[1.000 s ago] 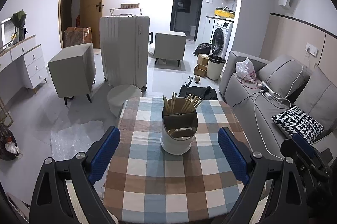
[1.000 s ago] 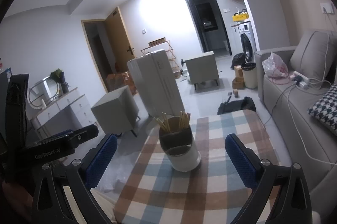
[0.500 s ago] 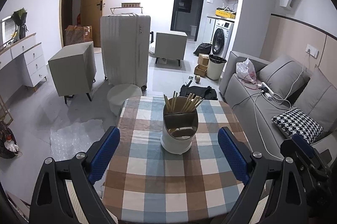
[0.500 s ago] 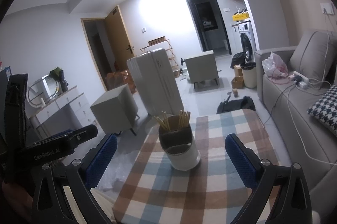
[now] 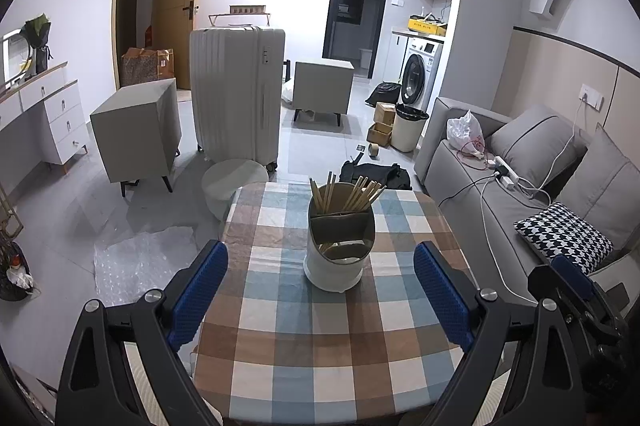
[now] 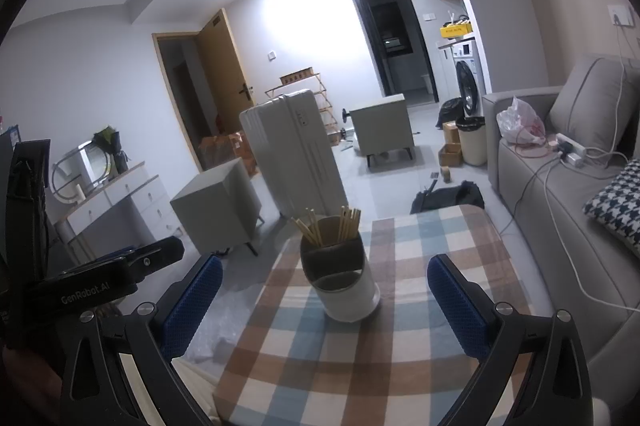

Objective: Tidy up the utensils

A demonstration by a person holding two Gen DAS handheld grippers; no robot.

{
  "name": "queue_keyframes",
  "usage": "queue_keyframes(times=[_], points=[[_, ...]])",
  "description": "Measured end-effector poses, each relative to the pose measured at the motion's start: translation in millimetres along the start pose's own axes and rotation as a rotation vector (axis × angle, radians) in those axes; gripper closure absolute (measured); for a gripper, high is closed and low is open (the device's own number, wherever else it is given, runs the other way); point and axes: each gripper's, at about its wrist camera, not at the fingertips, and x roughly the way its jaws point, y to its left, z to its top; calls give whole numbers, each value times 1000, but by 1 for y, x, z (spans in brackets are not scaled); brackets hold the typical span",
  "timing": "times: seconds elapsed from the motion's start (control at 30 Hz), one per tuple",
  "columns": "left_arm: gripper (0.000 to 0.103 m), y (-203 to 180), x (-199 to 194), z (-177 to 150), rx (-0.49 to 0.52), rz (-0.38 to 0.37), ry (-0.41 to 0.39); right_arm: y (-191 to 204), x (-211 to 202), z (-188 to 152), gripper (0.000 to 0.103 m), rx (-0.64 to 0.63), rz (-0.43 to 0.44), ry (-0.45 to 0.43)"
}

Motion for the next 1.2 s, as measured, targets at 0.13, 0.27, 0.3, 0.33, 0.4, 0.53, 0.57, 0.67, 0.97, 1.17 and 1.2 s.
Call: queue_keyframes(times=[0.13,0.27,0.3,0.33,0.4,0.53,0.57,0.67,0.97,1.17,1.2], points=[[12,0,-2,-1,-8,11,-10,0,0,0,0,2,1,1],[12,-1,-1,-2,-15,15,-13,0,1,-1,0,2,0,3],[12,0,0,-2,-17,15,-10,0,0,-1,0,1,0,2],[12,0,0,-3,-18,16,-7,0,0,-2,0,1,0,2],[12,0,1,-3,-19,16,-5,0,1,-1,0,1,0,3],[12,0,3,-3,-23,17,1,0,1,-2,0,1,-1,5],[12,-1,3,-3,-23,16,2,0,1,-2,0,1,-1,5],[12,0,3,-3,-24,18,1,0,1,-3,0,3,-2,5],[12,1,4,-7,-25,40,-2,0,2,-9,0,0,-4,9],[12,3,7,-9,-18,48,-16,-2,5,-13,0,4,-9,20],[12,3,7,-9,-18,53,-18,-3,7,-14,0,4,-10,24]])
